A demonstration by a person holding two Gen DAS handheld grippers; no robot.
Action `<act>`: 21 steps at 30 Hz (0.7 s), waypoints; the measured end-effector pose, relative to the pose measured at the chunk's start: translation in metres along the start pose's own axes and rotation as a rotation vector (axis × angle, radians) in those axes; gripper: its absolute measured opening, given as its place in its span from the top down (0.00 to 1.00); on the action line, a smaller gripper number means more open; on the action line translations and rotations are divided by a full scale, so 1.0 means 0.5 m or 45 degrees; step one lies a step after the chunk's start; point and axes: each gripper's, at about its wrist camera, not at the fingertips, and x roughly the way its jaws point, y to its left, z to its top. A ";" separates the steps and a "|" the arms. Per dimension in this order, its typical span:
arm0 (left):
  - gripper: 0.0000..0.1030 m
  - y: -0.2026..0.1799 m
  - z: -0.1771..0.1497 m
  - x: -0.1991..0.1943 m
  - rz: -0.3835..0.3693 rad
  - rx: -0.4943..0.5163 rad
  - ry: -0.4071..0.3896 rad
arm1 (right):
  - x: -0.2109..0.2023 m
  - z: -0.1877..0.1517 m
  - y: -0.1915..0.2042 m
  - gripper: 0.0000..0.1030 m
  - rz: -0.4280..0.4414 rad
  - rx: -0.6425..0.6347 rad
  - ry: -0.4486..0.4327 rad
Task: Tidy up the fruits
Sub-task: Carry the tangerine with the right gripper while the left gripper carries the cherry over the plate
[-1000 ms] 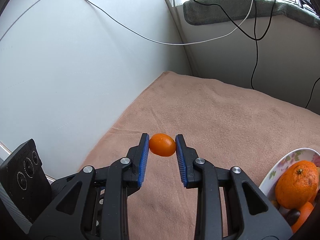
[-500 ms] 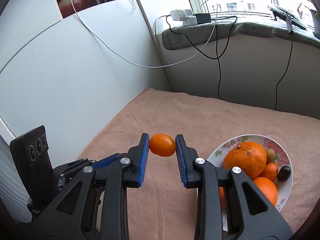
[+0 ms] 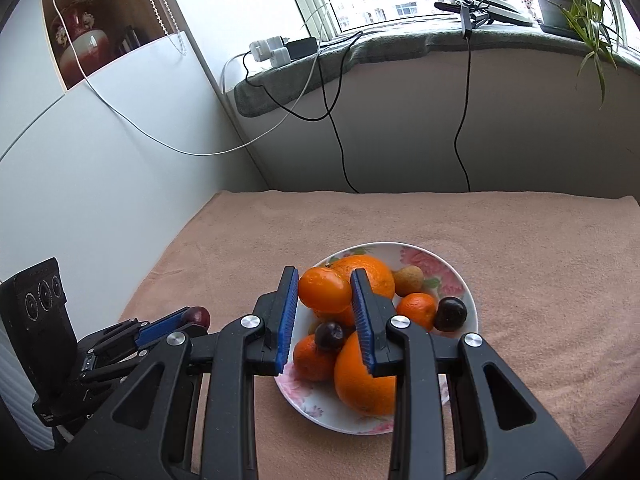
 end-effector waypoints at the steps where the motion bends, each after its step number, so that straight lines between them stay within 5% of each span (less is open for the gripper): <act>1: 0.78 -0.007 0.002 0.005 -0.007 0.006 0.003 | 0.000 0.001 -0.010 0.73 -0.008 0.010 0.000; 21: 0.78 -0.094 0.035 0.110 -0.085 0.090 0.072 | 0.048 -0.001 -0.108 0.72 0.025 0.094 0.092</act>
